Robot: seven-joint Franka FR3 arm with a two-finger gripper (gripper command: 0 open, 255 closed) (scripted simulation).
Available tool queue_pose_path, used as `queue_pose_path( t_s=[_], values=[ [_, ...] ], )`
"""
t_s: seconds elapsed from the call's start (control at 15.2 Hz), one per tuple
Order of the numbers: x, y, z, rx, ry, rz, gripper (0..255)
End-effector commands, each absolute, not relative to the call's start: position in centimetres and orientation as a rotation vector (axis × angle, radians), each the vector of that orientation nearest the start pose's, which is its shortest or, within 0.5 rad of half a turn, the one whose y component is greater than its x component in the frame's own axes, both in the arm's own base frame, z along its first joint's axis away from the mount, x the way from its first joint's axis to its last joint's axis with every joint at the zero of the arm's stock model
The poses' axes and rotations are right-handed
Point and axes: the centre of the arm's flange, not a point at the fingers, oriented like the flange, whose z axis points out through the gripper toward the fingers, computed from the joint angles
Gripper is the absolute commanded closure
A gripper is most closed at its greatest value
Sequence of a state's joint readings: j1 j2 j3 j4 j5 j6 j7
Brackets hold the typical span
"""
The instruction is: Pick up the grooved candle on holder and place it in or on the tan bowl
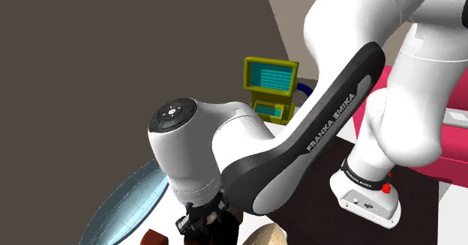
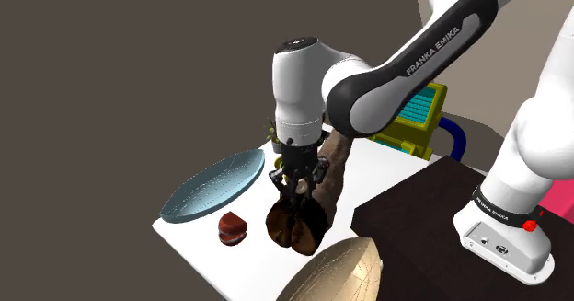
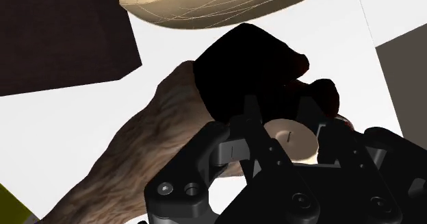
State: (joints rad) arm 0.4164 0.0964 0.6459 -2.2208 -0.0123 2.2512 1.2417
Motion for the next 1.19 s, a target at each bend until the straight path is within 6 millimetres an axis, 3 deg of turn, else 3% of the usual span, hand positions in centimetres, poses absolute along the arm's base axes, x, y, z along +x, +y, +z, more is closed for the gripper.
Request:
queue_pose_path(
  t_s=[0.0,0.59,1.12],
  values=[
    [23.1,47.0,33.8,-3.152,0.273,0.102,255],
    [11.5,50.1,34.7,-3.152,0.273,0.102,255],
    [11.5,50.1,30.4,-3.152,0.273,0.102,255]
  ],
)
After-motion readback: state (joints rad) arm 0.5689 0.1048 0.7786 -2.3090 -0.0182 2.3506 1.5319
